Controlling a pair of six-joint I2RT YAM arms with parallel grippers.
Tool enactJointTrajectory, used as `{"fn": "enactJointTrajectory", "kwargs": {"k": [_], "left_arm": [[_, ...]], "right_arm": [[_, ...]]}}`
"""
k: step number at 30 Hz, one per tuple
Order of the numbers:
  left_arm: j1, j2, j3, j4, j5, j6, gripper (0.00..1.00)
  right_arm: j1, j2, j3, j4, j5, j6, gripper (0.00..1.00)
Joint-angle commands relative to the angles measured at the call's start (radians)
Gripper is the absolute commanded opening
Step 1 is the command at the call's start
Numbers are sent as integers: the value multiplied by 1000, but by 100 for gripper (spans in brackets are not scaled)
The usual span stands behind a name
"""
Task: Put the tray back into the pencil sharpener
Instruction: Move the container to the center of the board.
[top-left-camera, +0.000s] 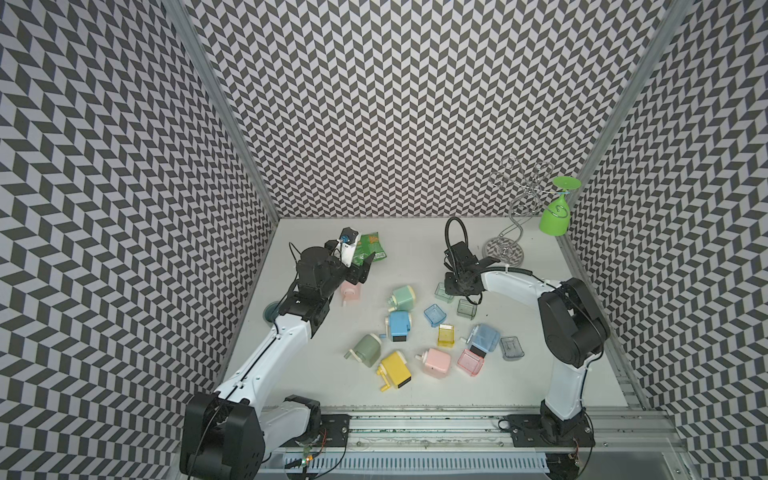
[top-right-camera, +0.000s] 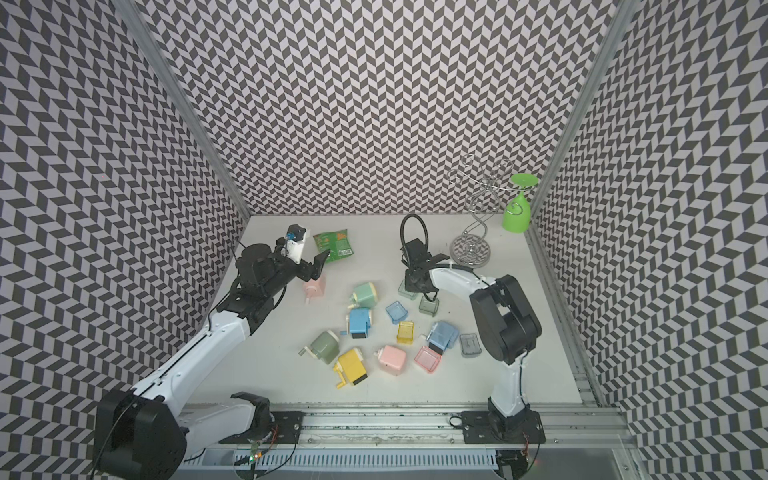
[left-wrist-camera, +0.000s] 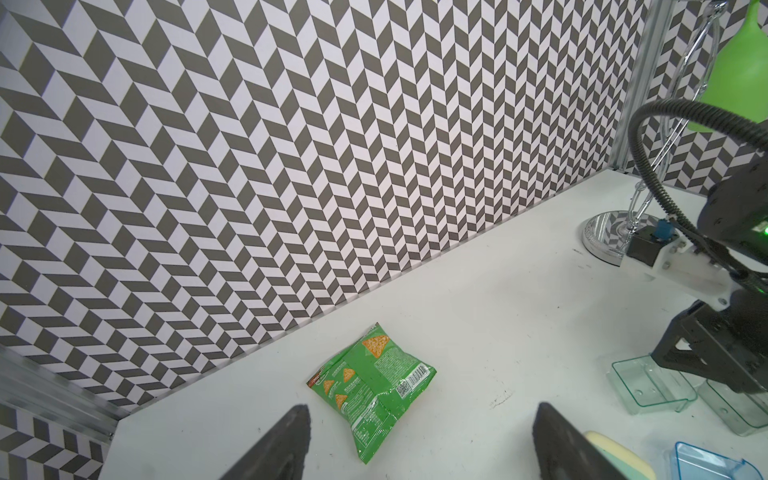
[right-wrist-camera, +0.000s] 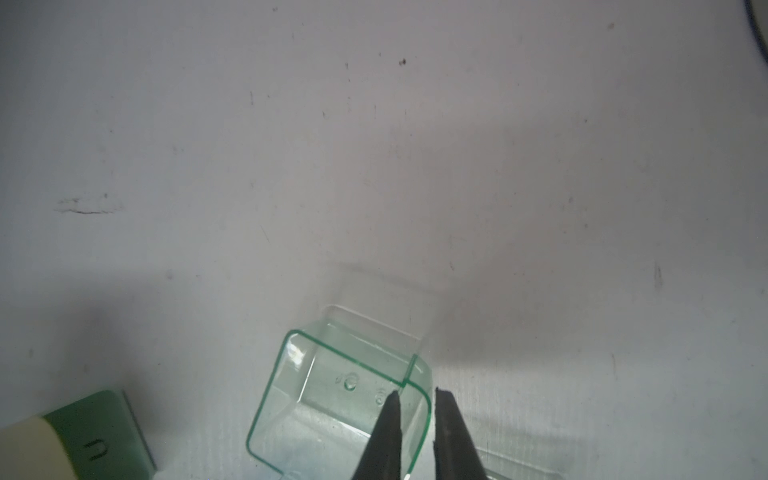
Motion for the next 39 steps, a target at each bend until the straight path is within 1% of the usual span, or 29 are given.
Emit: {"fn": "enactJointTrajectory", "kwargs": {"k": [1, 5, 9, 14, 18, 23, 26, 30, 32, 36, 39], "left_arm": [[-9, 4, 38, 15, -2, 14, 85], [-11, 8, 42, 15, -3, 18, 85], [-14, 10, 39, 8, 12, 24, 85], [-35, 30, 62, -44, 59, 69, 85], [-76, 57, 98, -106, 51, 115, 84], [-97, 85, 118, -149, 55, 121, 84], [-113, 108, 133, -182, 59, 112, 85], [-137, 193, 240, -316, 78, -4, 83], [-160, 231, 282, -376, 94, -34, 83], [-208, 300, 342, -480, 95, -37, 84], [-229, 358, 385, -547, 90, -23, 84]], "right_arm": [[5, -5, 20, -13, 32, 4, 24], [4, -24, -11, -18, 23, 28, 28], [4, -24, -42, 4, -5, 40, 27], [6, 9, -13, 17, -16, 34, 20], [6, 36, 26, 27, -16, 15, 13], [6, 72, 71, 33, -24, -1, 6], [6, 93, 101, 39, -29, -10, 6], [6, 137, 183, 15, -16, -33, 5], [6, 151, 212, 10, -9, -45, 5], [6, 166, 238, 2, 5, -68, 6], [6, 170, 238, 2, 14, -84, 7]]}}
